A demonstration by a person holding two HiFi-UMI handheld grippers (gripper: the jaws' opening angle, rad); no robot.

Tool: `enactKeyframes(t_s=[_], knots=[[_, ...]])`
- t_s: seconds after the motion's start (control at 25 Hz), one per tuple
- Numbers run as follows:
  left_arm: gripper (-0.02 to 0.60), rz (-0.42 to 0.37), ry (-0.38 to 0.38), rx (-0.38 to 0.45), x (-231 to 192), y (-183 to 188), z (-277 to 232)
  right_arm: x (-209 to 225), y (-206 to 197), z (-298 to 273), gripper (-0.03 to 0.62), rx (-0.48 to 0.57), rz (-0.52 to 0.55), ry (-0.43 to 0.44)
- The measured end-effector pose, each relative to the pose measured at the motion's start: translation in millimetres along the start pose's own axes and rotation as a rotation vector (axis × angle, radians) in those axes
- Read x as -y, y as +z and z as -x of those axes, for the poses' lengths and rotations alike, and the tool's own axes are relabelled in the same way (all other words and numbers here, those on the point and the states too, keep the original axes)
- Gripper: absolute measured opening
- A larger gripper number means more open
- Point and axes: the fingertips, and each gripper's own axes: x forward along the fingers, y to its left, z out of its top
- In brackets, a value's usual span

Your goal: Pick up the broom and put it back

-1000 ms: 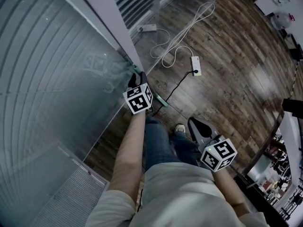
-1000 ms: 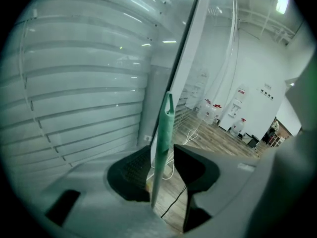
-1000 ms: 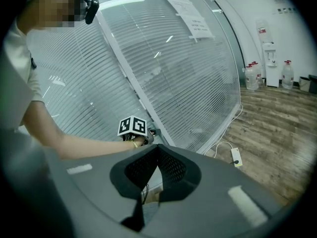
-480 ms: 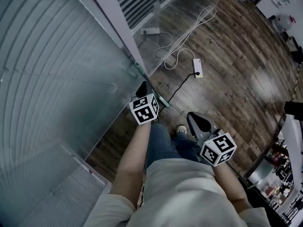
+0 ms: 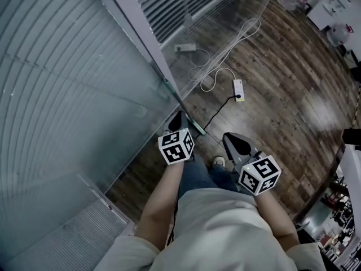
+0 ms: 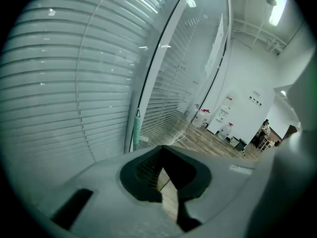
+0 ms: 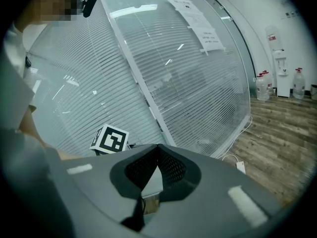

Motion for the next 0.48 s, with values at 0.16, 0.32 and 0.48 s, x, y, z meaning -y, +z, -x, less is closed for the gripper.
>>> enactKeyframes(t_s=[0.16,0.32,0.48], knots=[[-0.002,0.021,-0.02,0.017,21.2,-0.6,24.4,-0.7,5.1,10.4,0.006,0.017,0.02,0.015],[-0.002,0.012,-0.039,0.016,47.7,-5.1,44.1,0.8,11.9,24.4,0.005,0.029,0.036,0.034],[-0.002,0.013,-0.064,0.015,68.7,-10.6,62.5,-0.6,9.0,37.7,0.005,0.027,0.053,0.049]])
